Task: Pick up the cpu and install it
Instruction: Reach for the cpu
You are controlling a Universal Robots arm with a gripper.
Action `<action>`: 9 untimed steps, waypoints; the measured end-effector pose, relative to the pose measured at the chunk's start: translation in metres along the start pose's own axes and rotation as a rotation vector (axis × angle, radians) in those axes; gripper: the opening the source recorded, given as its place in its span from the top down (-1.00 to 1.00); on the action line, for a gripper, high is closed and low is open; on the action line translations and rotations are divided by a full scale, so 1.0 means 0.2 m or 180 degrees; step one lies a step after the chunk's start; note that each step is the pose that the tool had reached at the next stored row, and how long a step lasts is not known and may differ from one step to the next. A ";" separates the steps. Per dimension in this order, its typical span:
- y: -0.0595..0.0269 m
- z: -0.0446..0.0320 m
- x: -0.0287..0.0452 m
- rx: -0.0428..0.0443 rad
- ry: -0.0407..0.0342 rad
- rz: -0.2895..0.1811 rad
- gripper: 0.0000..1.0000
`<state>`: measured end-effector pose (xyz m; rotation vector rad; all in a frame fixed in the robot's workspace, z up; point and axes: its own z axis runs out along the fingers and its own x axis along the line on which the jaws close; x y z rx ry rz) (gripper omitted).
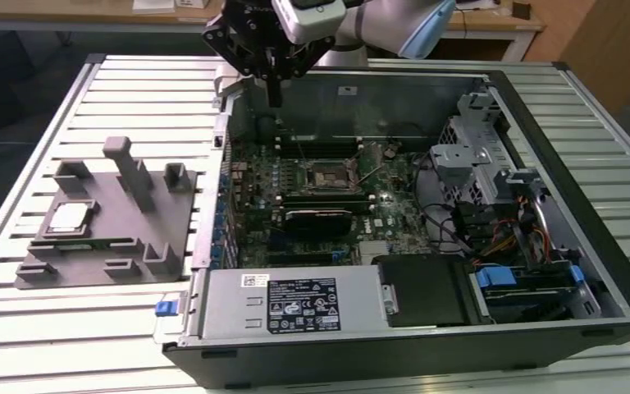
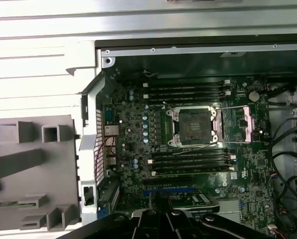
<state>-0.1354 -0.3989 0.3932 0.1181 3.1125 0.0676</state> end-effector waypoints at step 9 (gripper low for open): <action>-0.002 0.000 0.030 0.0000 0.0000 0.0000 0.79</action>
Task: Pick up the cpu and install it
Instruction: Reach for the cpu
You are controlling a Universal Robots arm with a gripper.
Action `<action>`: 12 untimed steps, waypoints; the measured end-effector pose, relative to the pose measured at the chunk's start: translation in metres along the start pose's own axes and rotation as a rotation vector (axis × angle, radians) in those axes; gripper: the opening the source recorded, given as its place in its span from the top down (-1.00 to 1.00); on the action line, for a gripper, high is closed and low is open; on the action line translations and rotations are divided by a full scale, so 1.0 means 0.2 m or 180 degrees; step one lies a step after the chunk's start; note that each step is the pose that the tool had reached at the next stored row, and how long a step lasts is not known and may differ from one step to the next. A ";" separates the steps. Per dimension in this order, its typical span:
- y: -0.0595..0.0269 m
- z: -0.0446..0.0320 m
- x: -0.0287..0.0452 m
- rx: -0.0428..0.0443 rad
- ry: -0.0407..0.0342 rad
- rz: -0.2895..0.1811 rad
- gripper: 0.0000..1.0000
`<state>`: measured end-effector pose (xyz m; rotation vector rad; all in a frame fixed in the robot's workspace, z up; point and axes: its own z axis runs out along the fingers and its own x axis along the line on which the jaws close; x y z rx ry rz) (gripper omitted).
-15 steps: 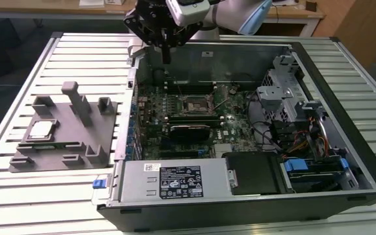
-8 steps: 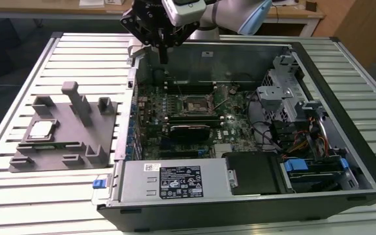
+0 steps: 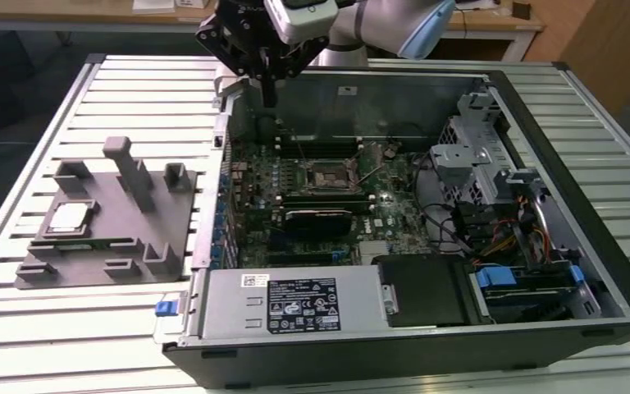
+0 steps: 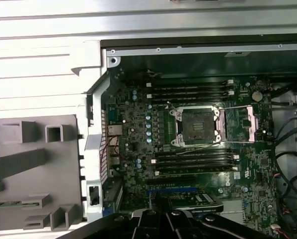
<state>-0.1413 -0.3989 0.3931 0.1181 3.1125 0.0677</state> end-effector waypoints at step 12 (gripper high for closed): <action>-0.003 0.000 0.043 0.0000 0.0000 0.0000 0.79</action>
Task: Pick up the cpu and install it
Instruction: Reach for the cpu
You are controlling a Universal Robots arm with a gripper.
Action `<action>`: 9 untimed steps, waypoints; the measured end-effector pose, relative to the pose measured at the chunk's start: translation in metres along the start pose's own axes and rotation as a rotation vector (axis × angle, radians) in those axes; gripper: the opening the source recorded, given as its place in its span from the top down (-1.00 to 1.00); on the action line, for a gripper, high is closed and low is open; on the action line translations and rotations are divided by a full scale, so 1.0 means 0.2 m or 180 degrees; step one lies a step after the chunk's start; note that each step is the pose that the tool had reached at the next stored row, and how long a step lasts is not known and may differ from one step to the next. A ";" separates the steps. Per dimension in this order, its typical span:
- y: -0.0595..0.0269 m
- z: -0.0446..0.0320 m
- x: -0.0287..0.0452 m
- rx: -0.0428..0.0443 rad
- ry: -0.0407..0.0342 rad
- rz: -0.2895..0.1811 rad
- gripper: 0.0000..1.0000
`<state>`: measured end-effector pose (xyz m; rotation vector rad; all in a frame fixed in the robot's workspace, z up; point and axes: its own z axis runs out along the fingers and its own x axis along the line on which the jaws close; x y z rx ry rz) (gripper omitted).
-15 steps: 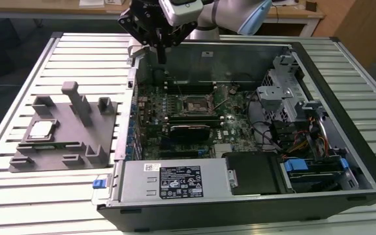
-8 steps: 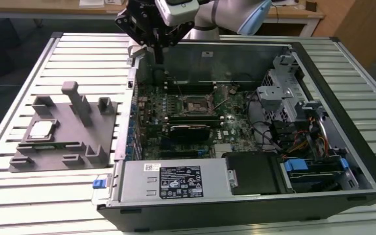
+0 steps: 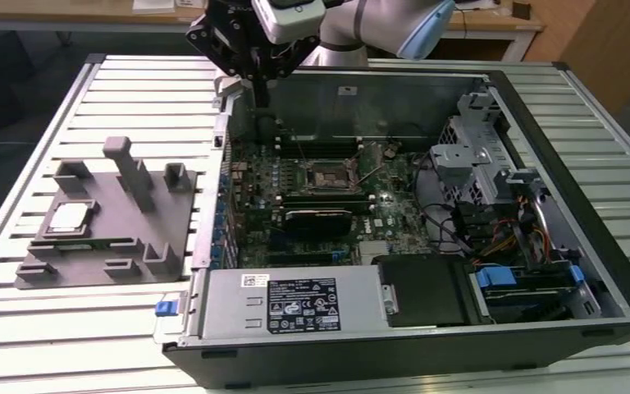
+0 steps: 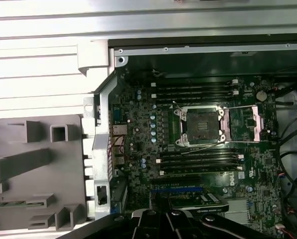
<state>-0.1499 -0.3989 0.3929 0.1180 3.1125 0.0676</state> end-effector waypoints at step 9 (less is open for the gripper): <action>-0.003 0.000 0.034 0.0000 0.0000 0.0000 0.79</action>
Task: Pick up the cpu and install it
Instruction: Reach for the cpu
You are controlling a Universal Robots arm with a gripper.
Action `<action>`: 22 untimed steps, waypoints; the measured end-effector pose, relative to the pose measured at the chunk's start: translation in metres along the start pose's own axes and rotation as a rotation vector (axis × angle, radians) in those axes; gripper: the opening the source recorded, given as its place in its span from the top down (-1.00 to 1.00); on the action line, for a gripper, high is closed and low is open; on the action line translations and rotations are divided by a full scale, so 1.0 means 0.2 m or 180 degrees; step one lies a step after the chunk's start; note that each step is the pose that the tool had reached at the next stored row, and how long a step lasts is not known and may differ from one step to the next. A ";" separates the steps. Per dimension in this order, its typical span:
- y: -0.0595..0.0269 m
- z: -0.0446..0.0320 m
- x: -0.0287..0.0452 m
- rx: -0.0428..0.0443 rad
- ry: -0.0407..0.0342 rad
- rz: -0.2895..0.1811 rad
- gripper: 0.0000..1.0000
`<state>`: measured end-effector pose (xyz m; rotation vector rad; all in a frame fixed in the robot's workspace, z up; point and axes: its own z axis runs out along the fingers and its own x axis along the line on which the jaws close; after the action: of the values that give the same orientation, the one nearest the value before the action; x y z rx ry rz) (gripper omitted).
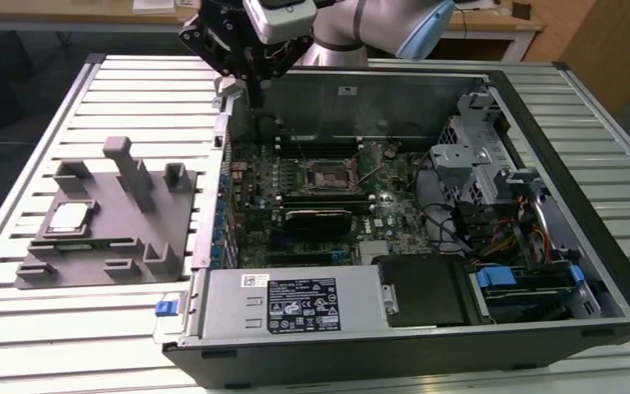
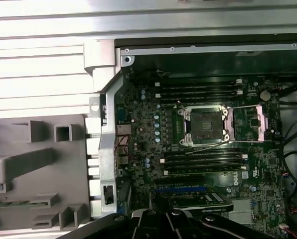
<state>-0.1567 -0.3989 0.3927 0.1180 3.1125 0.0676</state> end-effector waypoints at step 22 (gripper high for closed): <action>-0.005 0.000 0.066 0.0000 0.0000 0.0000 0.79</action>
<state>-0.1699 -0.3989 0.3922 0.1180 3.1125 0.0677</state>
